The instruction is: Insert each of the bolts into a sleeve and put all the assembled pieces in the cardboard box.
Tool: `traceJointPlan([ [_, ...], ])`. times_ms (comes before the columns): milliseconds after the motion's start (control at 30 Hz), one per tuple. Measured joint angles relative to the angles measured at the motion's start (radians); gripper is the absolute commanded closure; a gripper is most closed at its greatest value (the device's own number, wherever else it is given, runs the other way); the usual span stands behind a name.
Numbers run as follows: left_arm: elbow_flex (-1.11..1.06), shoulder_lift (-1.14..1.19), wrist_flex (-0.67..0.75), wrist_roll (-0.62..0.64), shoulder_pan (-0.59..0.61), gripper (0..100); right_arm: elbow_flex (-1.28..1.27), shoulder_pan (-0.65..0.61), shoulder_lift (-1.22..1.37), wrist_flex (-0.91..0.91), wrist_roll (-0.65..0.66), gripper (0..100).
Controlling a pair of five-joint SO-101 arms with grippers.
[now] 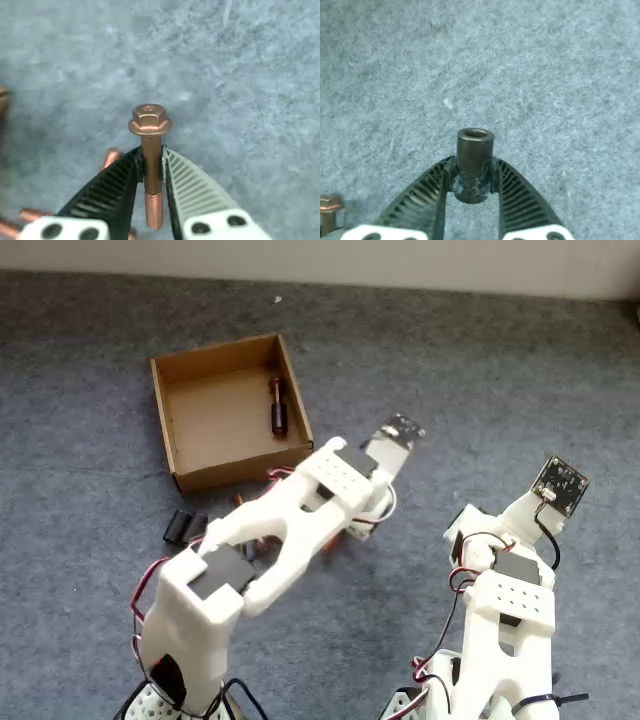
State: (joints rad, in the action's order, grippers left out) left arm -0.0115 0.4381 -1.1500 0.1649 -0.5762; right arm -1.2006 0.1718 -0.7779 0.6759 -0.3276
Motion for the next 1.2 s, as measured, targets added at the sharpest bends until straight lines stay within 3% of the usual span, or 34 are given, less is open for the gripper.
traceJointPlan([
  [333, -0.255, -0.525, 0.005, 0.0, 0.044, 100, -0.008, -0.094, -0.064, 0.006, 0.0, 99.5],
  [533, -0.517, -0.875, 0.121, 0.0, 0.155, 100, -0.155, -0.259, -0.385, 0.072, 0.014, 99.5],
  [767, -0.784, -1.289, 0.227, -0.002, 0.18, 100, -0.388, -0.482, -0.867, 0.074, 0.229, 99.5],
  [900, -0.847, -1.487, 0.241, 0.017, 0.18, 100, -0.466, -0.605, -1.02, 0.075, 0.315, 99.5],
  [1200, -0.858, -1.749, 0.244, 0.135, 0.181, 100, -0.47, -0.813, -1.019, -0.04, 0.336, 99.5],
])
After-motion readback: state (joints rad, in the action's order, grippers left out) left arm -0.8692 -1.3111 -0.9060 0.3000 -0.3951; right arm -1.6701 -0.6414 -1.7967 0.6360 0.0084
